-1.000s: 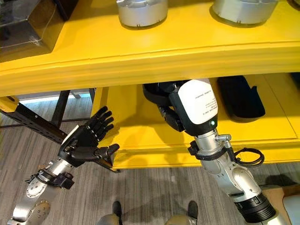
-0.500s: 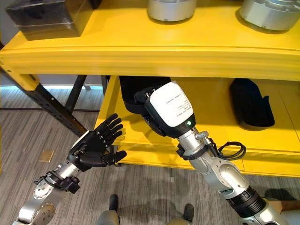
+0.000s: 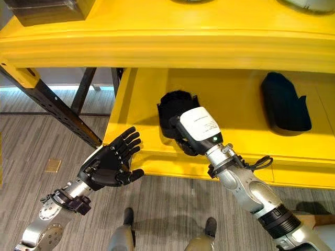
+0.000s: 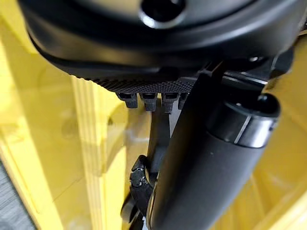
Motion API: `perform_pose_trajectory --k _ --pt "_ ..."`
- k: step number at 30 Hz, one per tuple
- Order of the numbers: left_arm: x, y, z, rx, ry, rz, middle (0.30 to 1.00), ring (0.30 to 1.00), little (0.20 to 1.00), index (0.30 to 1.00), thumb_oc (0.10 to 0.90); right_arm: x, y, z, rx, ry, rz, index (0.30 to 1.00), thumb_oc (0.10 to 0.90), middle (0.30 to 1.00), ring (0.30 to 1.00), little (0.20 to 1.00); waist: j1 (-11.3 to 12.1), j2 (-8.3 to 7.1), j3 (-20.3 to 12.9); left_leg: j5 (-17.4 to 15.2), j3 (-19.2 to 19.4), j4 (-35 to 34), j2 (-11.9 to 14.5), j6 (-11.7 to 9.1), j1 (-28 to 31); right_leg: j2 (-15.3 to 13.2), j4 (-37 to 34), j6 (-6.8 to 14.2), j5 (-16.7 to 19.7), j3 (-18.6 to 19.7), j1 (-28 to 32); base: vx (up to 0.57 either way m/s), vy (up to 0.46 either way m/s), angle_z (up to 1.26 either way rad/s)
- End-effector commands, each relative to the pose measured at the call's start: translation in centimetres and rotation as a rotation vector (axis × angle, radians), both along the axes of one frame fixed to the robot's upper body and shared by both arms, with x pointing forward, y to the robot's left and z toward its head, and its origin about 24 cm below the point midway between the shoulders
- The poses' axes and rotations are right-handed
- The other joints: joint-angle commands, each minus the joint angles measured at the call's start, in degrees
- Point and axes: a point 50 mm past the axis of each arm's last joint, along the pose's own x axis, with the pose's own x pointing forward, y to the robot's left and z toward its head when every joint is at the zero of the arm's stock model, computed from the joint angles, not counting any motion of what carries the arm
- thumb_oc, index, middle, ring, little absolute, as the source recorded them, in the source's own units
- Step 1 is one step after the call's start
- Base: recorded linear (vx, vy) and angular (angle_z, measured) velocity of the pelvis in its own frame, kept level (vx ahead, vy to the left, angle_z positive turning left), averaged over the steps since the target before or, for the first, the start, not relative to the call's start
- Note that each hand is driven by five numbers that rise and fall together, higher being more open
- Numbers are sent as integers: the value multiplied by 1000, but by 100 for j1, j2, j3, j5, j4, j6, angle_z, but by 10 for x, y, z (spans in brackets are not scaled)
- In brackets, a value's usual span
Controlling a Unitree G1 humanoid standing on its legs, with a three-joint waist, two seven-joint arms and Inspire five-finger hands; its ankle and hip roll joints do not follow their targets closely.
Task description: Move parts from the plastic box to the shelf.
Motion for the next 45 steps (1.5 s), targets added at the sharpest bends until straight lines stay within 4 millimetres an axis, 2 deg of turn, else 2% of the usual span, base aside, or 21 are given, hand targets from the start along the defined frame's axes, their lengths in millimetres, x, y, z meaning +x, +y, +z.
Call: perform_pose_trajectory --k 1,9,16,23,27,31,35,39,43,44,45 --pt "9 -6 54 -51 -289 -22 1000 1000 1000 1000 900 6 13 83 106 -315 52 300 400 300 300 300 -176 -26 139 -593 184 393 -183 461 -115 299 1090 -426 -1075 441 -321 -198 2 -12" --pt "12 -7 65 -61 -337 12 1000 1000 1000 1000 900 11 8 93 117 -311 10 300 400 300 300 300 -343 -28 559 -798 205 983 -191 493 -556 360 1631 -536 -1206 727 -887 -89 -17 -16" --pt "11 -7 71 -48 -369 12 1000 1000 1000 1000 900 13 1 97 90 -341 -48 300 400 300 300 300 -364 -40 805 -853 210 1268 -190 503 -920 405 1916 -588 -1257 837 -1273 -68 -49 -5" --pt "11 -8 75 -21 -384 -7 1000 1000 1000 1000 900 23 -10 107 153 -353 -121 300 400 300 300 300 -299 -63 919 -791 218 1211 -148 506 -1066 451 1972 -606 -1249 868 -1500 -68 -74 -2" --pt "10 -11 76 -1 -388 -45 1000 1000 1000 1000 900 32 -17 121 119 -418 -174 300 400 300 300 300 -186 -57 915 -737 185 1152 -136 502 -1128 458 1901 -618 -1235 810 -1523 -48 -96 0" --pt "10 -12 75 22 -385 -90 1000 1000 1000 1000 900 44 -24 133 80 -414 -227 300 400 300 300 300 -41 -27 891 -674 150 1059 -127 489 -1128 434 1841 -620 -1243 709 -1472 -18 -96 2" --pt "10 -12 76 32 -379 -112 1000 1000 1000 1000 900 48 -30 143 74 -427 -270 300 400 300 300 300 27 -2 894 -652 95 1048 -151 484 -1163 429 1876 -618 -1267 680 -1494 -9 -77 2" --pt "11 -14 78 43 -380 -140 1000 1000 1000 1000 900 55 -38 165 67 -460 -323 300 400 300 300 300 147 28 945 -693 0 1174 -203 494 -1295 421 2022 -628 -1327 653 -1598 -25 -68 6" --pt "11 -18 81 49 -402 -178 1000 1000 1000 1000 900 58 -47 187 91 -483 -386 300 400 300 300 300 241 32 973 -804 -105 1494 -314 537 -1676 435 2409 -672 -1453 662 -1959 -72 -66 11" --pt "10 -20 82 50 -408 -184 1000 1000 1000 1000 900 59 -52 196 110 -487 -415 300 400 300 300 300 263 37 973 -951 -161 1794 -370 558 -1929 439 2794 -717 -1613 698 -2233 -56 -54 7" --pt "10 -21 82 49 -409 -182 1000 1000 1000 1000 900 59 -53 198 116 -489 -423 300 400 300 300 300 268 36 973 -944 -173 1840 -381 568 -1999 442 2849 -728 -1602 702 -2307 -64 -69 6"
